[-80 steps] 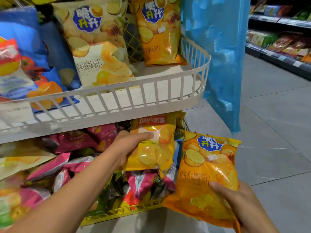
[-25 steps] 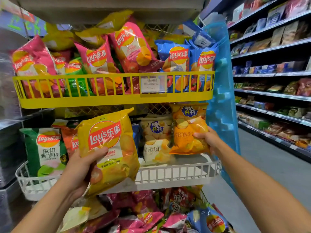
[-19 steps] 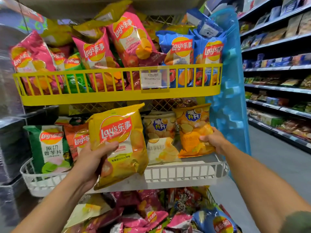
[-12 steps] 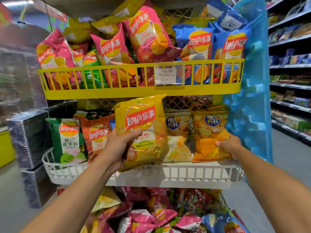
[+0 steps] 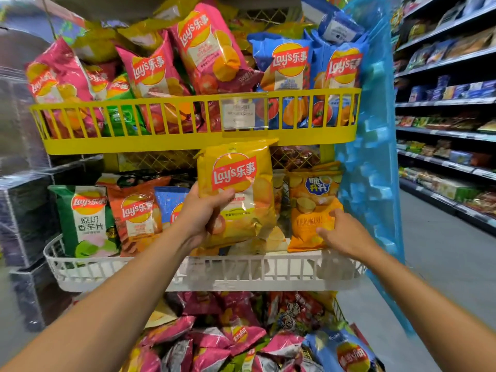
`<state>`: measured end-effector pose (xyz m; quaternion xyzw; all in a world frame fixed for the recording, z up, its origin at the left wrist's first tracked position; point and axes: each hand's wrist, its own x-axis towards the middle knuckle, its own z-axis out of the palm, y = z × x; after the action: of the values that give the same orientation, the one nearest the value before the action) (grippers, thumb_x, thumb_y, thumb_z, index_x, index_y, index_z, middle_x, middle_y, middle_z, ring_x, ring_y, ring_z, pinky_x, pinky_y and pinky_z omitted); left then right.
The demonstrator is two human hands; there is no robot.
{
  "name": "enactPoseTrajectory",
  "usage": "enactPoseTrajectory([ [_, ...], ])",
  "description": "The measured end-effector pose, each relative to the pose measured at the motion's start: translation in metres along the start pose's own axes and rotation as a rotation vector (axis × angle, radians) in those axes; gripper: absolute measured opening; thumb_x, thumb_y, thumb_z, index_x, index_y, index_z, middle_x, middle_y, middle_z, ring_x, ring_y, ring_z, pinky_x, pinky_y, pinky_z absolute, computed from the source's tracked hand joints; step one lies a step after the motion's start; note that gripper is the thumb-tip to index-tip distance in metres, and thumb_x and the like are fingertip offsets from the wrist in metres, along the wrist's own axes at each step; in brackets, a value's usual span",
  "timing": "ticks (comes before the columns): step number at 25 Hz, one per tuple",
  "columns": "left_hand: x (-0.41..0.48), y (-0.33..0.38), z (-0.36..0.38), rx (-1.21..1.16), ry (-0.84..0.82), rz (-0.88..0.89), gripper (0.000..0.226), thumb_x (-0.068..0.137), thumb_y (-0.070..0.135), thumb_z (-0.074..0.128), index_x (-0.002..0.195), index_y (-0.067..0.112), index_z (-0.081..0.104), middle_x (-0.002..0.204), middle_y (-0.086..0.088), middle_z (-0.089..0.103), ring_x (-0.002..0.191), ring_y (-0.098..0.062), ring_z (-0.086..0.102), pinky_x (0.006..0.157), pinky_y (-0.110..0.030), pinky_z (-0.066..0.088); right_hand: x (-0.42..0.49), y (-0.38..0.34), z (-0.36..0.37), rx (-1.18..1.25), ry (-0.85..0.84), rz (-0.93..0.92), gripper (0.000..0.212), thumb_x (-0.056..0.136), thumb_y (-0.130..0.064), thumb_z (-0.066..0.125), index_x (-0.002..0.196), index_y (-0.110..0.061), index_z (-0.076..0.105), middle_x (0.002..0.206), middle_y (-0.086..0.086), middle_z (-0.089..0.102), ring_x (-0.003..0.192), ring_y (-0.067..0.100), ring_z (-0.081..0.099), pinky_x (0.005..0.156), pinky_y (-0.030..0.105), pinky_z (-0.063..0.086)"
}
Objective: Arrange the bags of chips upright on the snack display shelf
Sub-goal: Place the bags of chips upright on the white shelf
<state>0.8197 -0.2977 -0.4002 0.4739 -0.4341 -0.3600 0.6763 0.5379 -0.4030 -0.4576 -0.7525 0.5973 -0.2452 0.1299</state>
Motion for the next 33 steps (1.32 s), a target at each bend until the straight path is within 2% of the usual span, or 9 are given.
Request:
enactPoseTrajectory([
  [2, 0.004, -0.013, 0.009, 0.031, -0.013, -0.011, 0.053, 0.08, 0.002, 0.075, 0.128, 0.006, 0.054, 0.092, -0.006, 0.068, 0.072, -0.012, 0.068, 0.04, -0.019, 0.05, -0.033, 0.001, 0.004, -0.104, -0.003, -0.2, 0.057, 0.092, -0.052, 0.045, 0.138, -0.017, 0.043, 0.139, 0.01, 0.052, 0.122, 0.03, 0.052, 0.099, 0.045, 0.042],
  [3, 0.007, -0.02, 0.012, 0.027, -0.01, -0.023, 0.056, 0.079, 0.005, 0.078, 0.129, 0.008, 0.054, 0.096, -0.006, 0.069, 0.079, -0.016, 0.069, 0.046, -0.023, 0.055, -0.043, 0.005, 0.009, -0.162, -0.007, -0.262, 0.056, 0.093, -0.055, 0.038, 0.137, -0.021, 0.044, 0.136, 0.007, 0.054, 0.121, 0.027, 0.053, 0.1, 0.044, 0.04],
  [7, 0.013, -0.043, 0.016, 0.033, 0.025, -0.098, 0.056, 0.071, 0.015, 0.085, 0.119, 0.02, 0.058, 0.112, -0.01, 0.073, 0.104, -0.029, 0.07, 0.09, -0.052, 0.056, -0.062, 0.016, 0.029, -0.42, -0.062, -0.355, 0.071, 0.083, -0.068, 0.011, 0.128, -0.029, 0.05, 0.124, -0.002, 0.058, 0.118, 0.02, 0.048, 0.101, 0.039, 0.031],
  [17, 0.017, -0.073, 0.012, 0.476, 0.014, -0.264, 0.038, 0.081, 0.014, 0.077, 0.115, 0.013, 0.06, 0.113, -0.008, 0.07, 0.102, -0.026, 0.067, 0.092, -0.047, 0.055, -0.054, 0.026, 0.041, -0.397, 0.037, -0.387, 0.067, 0.083, -0.067, 0.013, 0.117, -0.028, 0.057, 0.112, -0.001, 0.062, 0.111, 0.022, 0.05, 0.1, 0.041, 0.031],
  [20, 0.005, -0.067, 0.017, 0.782, 0.136, -0.066, 0.065, 0.075, 0.02, 0.083, 0.129, 0.014, 0.048, 0.116, -0.002, 0.061, 0.11, -0.023, 0.06, 0.089, -0.038, 0.052, -0.053, 0.026, 0.042, -0.389, 0.027, -0.381, 0.068, 0.082, -0.068, 0.014, 0.117, -0.028, 0.056, 0.113, -0.001, 0.061, 0.112, 0.023, 0.05, 0.1, 0.042, 0.03],
  [22, -0.009, -0.067, 0.02, 1.061, 0.195, 0.257, 0.067, 0.075, 0.032, 0.08, 0.132, 0.018, 0.049, 0.124, -0.004, 0.056, 0.118, -0.024, 0.052, 0.095, -0.041, 0.049, -0.053, 0.026, 0.042, -0.398, 0.025, -0.379, 0.069, 0.08, -0.069, 0.014, 0.118, -0.029, 0.055, 0.114, -0.002, 0.061, 0.112, 0.022, 0.049, 0.101, 0.041, 0.03],
  [25, -0.021, -0.072, 0.024, 1.401, -0.029, 0.628, 0.053, 0.079, 0.049, 0.066, 0.128, 0.03, 0.058, 0.142, -0.003, 0.049, 0.134, -0.026, 0.038, 0.105, -0.05, 0.038, -0.054, 0.026, 0.042, -0.416, 0.031, -0.378, 0.069, 0.079, -0.069, 0.017, 0.12, -0.029, 0.055, 0.115, -0.002, 0.06, 0.113, 0.022, 0.049, 0.101, 0.041, 0.03],
  [29, -0.016, -0.078, 0.027, 1.527, -0.273, 0.45, 0.058, 0.086, 0.052, 0.049, 0.143, 0.041, 0.041, 0.163, 0.002, 0.02, 0.15, -0.026, 0.009, 0.114, -0.055, 0.023, -0.052, 0.026, 0.043, -0.423, 0.043, -0.375, 0.06, 0.084, -0.066, 0.03, 0.123, -0.027, 0.054, 0.117, 0.0, 0.06, 0.114, 0.023, 0.049, 0.1, 0.041, 0.031],
  [33, -0.035, -0.08, 0.021, 1.533, -0.322, 0.536, 0.059, 0.087, 0.056, 0.049, 0.142, 0.035, 0.046, 0.16, -0.006, 0.028, 0.148, -0.031, 0.018, 0.11, -0.055, 0.03, -0.053, 0.024, 0.042, -0.453, 0.008, -0.348, 0.056, 0.086, -0.062, 0.042, 0.127, -0.025, 0.052, 0.121, 0.005, 0.06, 0.118, 0.028, 0.048, 0.101, 0.044, 0.032],
])
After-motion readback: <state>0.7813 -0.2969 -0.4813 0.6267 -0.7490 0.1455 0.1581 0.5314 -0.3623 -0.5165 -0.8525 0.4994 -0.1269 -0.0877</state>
